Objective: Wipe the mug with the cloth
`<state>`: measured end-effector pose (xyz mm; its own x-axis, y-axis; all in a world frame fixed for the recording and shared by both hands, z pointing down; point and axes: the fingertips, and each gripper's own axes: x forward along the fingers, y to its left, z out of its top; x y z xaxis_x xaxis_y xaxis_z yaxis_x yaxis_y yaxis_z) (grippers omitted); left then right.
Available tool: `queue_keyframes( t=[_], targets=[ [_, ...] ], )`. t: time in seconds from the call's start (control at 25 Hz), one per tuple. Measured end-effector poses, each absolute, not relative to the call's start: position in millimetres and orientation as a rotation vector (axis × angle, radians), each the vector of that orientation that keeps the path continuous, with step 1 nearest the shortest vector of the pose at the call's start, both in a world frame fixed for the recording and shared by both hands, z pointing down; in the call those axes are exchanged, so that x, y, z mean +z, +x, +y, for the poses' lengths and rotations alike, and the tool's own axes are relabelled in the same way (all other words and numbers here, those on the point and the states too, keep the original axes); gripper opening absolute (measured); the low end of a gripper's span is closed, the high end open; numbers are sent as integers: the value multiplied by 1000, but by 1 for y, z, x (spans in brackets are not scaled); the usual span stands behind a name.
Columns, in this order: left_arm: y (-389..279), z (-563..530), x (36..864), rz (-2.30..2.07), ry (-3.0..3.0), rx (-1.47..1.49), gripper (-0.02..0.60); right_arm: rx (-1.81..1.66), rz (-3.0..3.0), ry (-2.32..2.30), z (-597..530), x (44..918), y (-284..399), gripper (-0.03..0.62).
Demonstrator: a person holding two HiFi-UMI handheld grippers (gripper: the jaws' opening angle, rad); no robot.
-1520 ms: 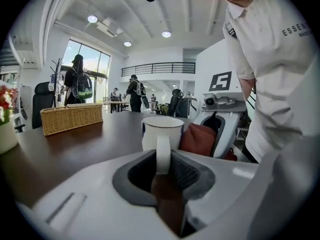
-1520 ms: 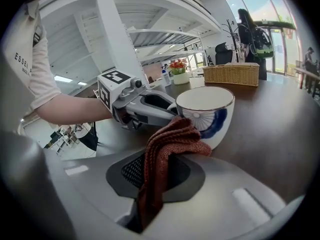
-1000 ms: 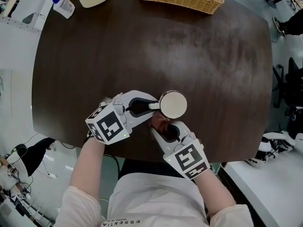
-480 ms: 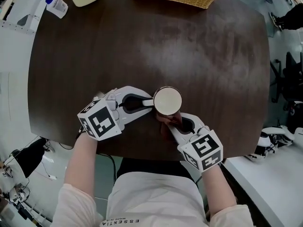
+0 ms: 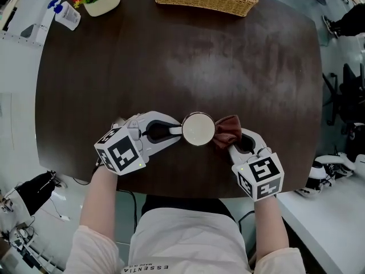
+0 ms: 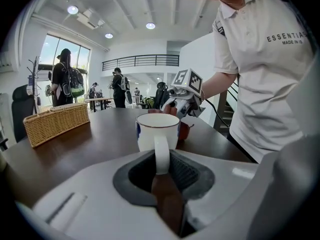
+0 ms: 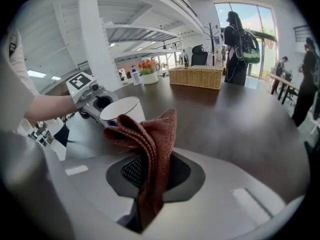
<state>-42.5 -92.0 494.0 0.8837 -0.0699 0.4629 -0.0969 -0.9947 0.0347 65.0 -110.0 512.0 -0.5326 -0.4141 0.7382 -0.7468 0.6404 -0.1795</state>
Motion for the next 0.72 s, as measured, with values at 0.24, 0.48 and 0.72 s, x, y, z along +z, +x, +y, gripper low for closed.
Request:
queue_keyframes(
  t=[0.24,0.48,0.72],
  targets=[
    [-46,-96,494,-160,2976,731,78,440,-2144,846,-153,511,62,80],
    [-44,-106,495,-219,2937,708,78,376,-2139,718,-145,518,37,80],
    [-42,-110,495,-238,2923,718,78,342,-2119,608,-116,522,27,80]
  ],
)
